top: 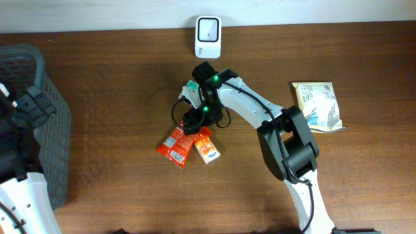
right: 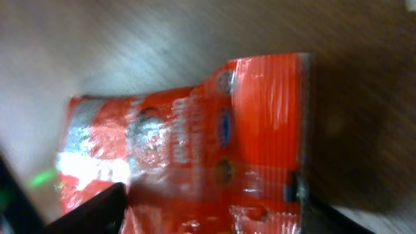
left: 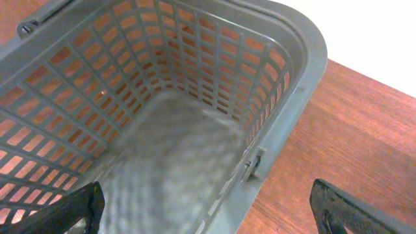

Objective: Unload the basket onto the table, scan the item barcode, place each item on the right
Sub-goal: 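Reach the right gripper to the red bag and grasp it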

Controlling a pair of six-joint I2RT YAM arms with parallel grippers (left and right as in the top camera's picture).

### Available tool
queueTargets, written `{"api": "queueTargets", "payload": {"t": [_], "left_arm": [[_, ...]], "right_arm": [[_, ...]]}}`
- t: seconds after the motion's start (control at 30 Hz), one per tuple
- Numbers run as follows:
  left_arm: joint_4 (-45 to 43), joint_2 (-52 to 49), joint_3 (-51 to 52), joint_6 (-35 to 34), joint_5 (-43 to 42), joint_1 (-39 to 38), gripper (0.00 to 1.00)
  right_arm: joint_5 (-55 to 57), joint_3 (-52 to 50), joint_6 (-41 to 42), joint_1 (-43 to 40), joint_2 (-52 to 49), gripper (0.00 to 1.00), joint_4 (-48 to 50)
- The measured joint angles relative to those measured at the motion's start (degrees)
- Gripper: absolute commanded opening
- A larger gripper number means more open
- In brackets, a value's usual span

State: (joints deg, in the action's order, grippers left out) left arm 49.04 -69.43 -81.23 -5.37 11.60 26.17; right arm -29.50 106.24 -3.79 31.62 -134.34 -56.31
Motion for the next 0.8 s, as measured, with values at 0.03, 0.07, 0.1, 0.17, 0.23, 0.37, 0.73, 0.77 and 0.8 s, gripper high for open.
{"api": "queueTargets", "payload": {"t": [0.03, 0.07, 0.1, 0.17, 0.23, 0.37, 0.73, 0.77, 0.8], "left_arm": [[0.02, -0.02, 0.00, 0.00, 0.00, 0.00, 0.99], [0.02, 0.00, 0.00, 0.00, 0.00, 0.00, 0.99], [0.02, 0.00, 0.00, 0.00, 0.00, 0.00, 0.99], [0.02, 0.00, 0.00, 0.00, 0.02, 0.00, 0.99], [0.02, -0.02, 0.00, 0.00, 0.02, 0.00, 0.99], [0.02, -0.02, 0.00, 0.00, 0.00, 0.00, 0.99], [0.02, 0.00, 0.00, 0.00, 0.00, 0.00, 0.99], [0.02, 0.00, 0.00, 0.00, 0.00, 0.00, 0.99], [0.02, 0.00, 0.00, 0.00, 0.00, 0.00, 0.99]], "right_arm": [[1.53, 0.00, 1.27, 0.24, -0.07, 0.47, 0.00], [2.21, 0.00, 1.73, 0.42, -0.09, 0.45, 0.02], [3.13, 0.00, 3.39, 0.87, -0.09, 0.43, -0.02], [4.96, 0.48, 4.28, 2.08, -0.09, 0.38, -0.02], [7.87, 1.49, 5.11, 3.76, -0.09, 0.11, -0.59], [10.64, 3.10, 5.46, 5.35, -0.07, 0.04, -1.05], [4.42, 7.17, 3.54, 0.42, 0.02, 0.04, -3.89], [2.71, 7.30, 3.76, -1.86, 0.50, 0.04, -3.87], [1.49, 7.30, 3.93, -3.48, 1.07, 0.04, -3.89]]}}
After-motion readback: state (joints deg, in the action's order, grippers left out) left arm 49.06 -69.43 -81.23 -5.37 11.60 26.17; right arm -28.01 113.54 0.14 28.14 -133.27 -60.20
